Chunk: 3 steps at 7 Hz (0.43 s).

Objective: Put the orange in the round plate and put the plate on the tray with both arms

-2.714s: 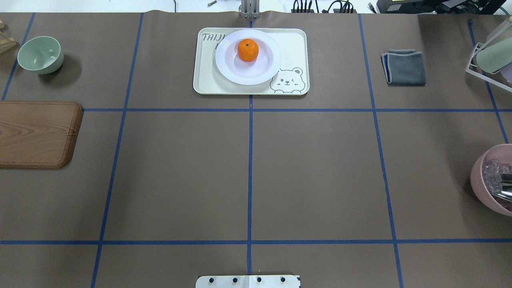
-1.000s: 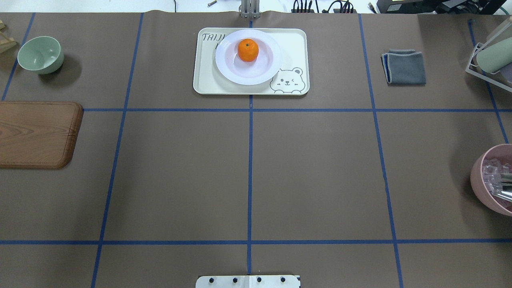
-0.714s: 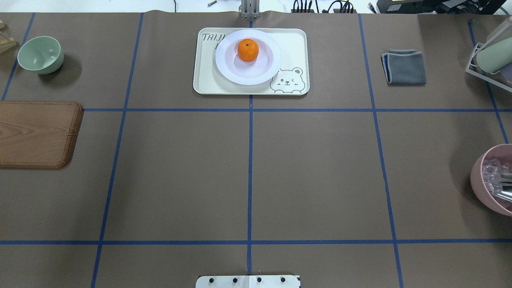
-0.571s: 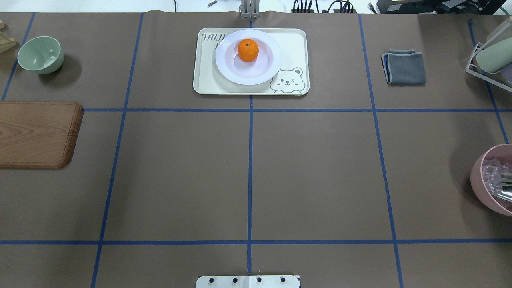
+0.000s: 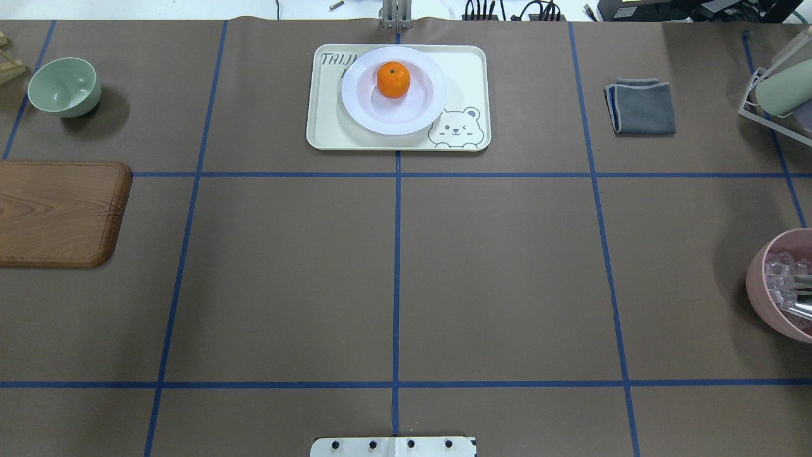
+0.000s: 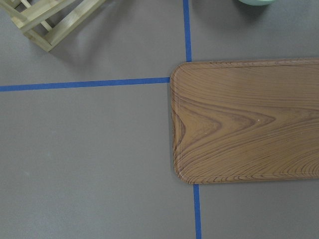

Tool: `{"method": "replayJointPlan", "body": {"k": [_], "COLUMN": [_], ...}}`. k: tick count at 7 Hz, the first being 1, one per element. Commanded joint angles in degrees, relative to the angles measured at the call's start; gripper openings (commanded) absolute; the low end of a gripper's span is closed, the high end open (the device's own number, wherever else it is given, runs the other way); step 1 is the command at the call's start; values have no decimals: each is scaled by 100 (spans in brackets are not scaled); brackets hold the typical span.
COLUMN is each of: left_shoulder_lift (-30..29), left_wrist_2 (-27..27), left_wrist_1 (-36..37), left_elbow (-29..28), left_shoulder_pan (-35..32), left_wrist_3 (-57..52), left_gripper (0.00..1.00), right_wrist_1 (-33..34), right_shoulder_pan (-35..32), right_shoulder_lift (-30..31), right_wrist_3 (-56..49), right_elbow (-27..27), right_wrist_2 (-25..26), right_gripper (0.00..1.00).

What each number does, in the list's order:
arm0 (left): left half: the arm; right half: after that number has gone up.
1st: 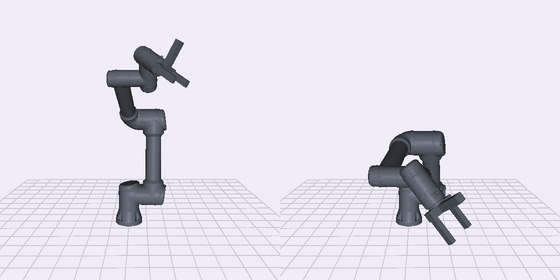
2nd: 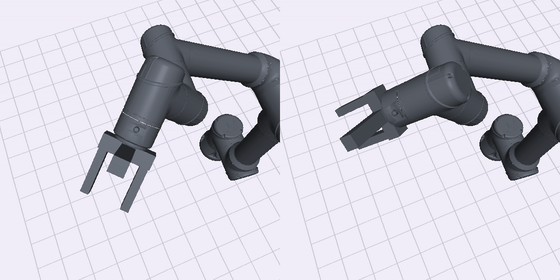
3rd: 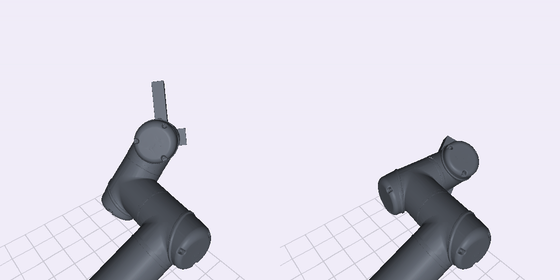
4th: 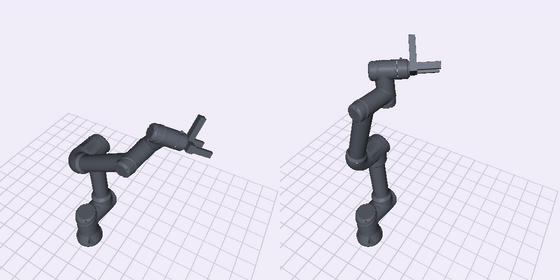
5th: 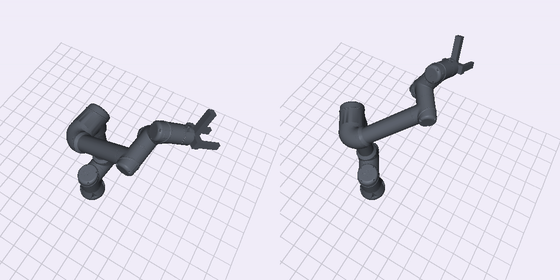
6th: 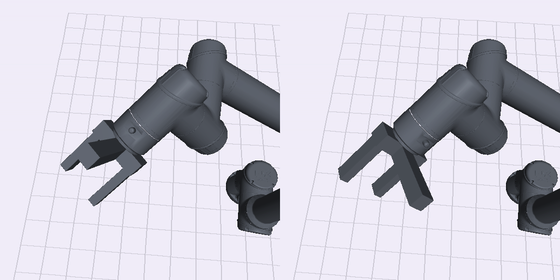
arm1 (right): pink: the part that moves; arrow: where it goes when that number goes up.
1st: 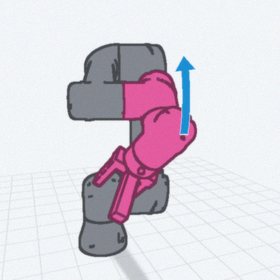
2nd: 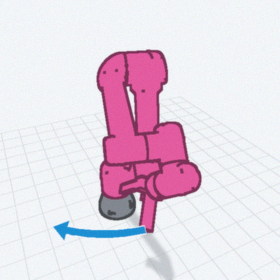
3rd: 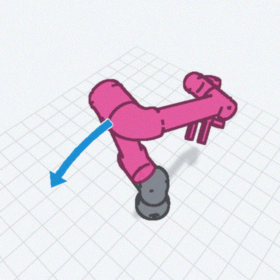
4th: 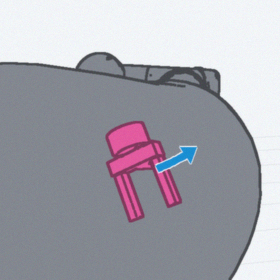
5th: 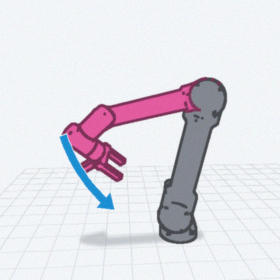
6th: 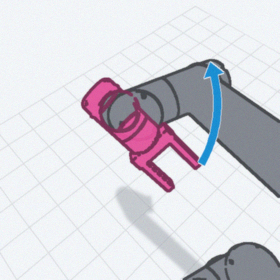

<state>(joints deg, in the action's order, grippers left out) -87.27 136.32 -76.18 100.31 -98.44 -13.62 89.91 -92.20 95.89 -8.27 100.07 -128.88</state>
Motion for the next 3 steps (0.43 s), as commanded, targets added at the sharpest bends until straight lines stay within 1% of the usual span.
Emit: {"method": "replayJointPlan", "body": {"k": [1,3], "left_shoulder_lift": [0,0], "left_wrist_2": [0,0], "left_wrist_1": [-2,-2], "left_elbow": [-3,-12], "left_shoulder_pan": [0,0], "left_wrist_3": [0,0], "left_gripper": [99,99], "right_wrist_1": [0,0], "right_shoulder_pan": [0,0], "right_shoulder_lift": [0,44], "right_wrist_3": [0,0], "right_elbow": [-5,4], "right_wrist_2": [3,-6], "right_gripper": [100,100]}}
